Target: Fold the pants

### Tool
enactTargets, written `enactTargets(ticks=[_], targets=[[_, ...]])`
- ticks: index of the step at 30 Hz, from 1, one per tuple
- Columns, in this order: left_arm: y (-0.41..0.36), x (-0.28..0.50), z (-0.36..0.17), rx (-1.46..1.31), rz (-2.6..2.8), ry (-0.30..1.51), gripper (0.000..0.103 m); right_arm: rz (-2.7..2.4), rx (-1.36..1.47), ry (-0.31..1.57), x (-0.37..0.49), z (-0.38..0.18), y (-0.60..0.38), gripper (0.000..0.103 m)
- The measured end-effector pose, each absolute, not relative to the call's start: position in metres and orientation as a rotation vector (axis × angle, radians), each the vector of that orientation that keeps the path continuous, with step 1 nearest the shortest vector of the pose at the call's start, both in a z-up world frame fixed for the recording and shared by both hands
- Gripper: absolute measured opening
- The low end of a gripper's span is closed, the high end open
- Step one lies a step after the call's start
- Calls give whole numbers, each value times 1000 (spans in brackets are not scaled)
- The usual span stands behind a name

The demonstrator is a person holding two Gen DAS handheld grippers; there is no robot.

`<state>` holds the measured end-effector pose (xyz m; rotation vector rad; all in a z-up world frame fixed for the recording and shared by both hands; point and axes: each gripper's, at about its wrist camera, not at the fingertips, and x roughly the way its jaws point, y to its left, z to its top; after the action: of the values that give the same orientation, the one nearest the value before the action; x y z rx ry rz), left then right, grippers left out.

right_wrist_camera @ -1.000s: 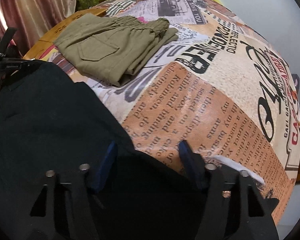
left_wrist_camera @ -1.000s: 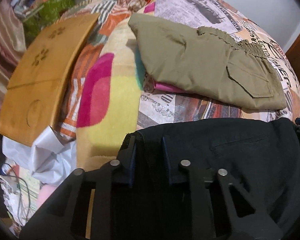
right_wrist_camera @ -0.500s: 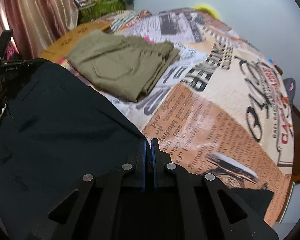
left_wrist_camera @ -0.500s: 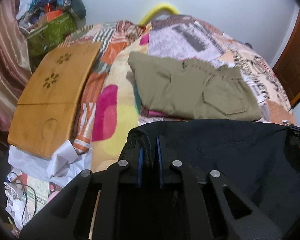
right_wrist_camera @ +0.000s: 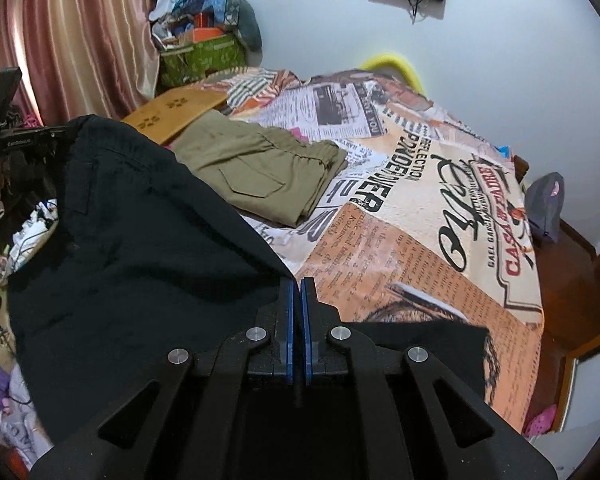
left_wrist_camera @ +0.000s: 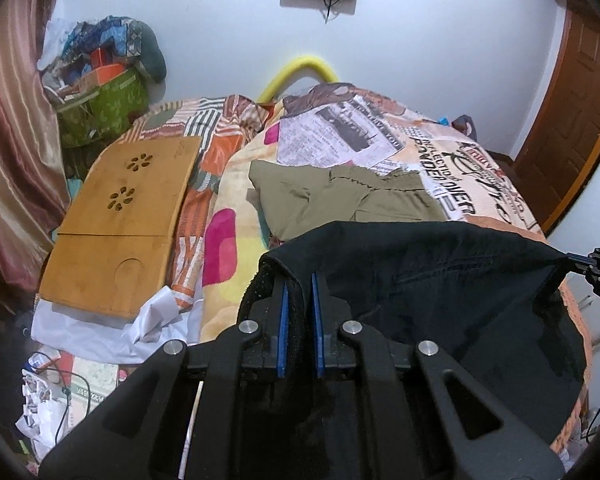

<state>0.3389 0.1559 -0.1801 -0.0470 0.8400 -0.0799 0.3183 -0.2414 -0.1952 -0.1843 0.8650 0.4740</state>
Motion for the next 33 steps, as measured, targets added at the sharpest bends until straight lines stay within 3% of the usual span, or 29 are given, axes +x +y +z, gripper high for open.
enactTargets(ticks=[19, 33], targets=[[163, 177, -172, -31, -110, 790, 8, 500, -108, 831, 196, -189, -250, 3], [176, 120, -253, -112, -91, 907, 8, 527, -57, 934, 142, -237, -237, 3]])
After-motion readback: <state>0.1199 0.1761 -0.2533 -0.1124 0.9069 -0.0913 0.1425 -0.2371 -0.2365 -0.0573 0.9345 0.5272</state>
